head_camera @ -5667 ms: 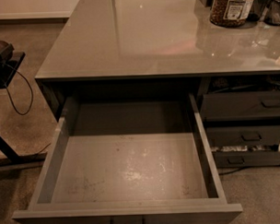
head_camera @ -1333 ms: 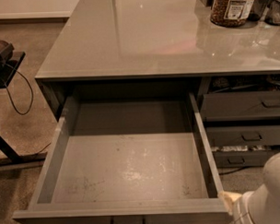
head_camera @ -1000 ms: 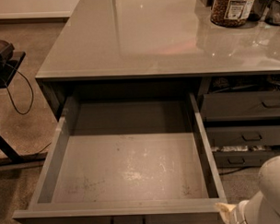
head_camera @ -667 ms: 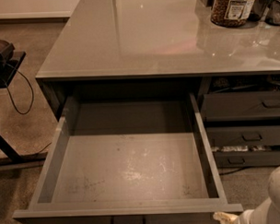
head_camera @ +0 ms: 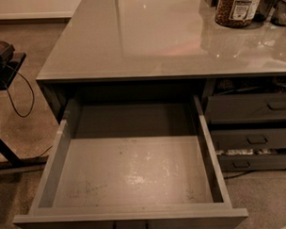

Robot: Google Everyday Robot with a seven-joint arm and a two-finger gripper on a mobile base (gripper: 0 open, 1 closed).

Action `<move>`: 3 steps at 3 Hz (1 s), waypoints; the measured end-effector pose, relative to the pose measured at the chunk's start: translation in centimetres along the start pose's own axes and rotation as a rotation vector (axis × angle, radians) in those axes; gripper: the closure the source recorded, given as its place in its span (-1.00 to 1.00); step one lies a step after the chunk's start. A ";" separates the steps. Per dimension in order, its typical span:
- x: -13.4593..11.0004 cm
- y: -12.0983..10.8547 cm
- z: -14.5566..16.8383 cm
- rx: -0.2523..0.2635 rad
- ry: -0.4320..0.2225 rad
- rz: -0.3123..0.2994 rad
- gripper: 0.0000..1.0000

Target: Close top drawer

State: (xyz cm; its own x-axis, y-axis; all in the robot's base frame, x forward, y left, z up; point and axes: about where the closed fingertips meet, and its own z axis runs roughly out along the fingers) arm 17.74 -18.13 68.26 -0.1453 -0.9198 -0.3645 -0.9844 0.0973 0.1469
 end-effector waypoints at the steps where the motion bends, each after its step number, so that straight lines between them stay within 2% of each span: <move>1: 0.7 -0.9 1.3 0.092 0.022 0.007 0.31; 2: 0.7 -1.3 2.8 0.214 0.086 0.042 0.78; 3: 0.8 -2.9 4.5 0.320 0.118 0.067 1.00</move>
Offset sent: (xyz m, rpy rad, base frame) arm 0.0474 -0.0021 -0.0408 -0.2661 -0.4401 -0.2413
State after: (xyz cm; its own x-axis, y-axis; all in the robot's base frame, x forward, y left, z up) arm 20.04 -17.46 63.43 -0.2162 -0.9433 -0.2518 -0.9572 0.2557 -0.1359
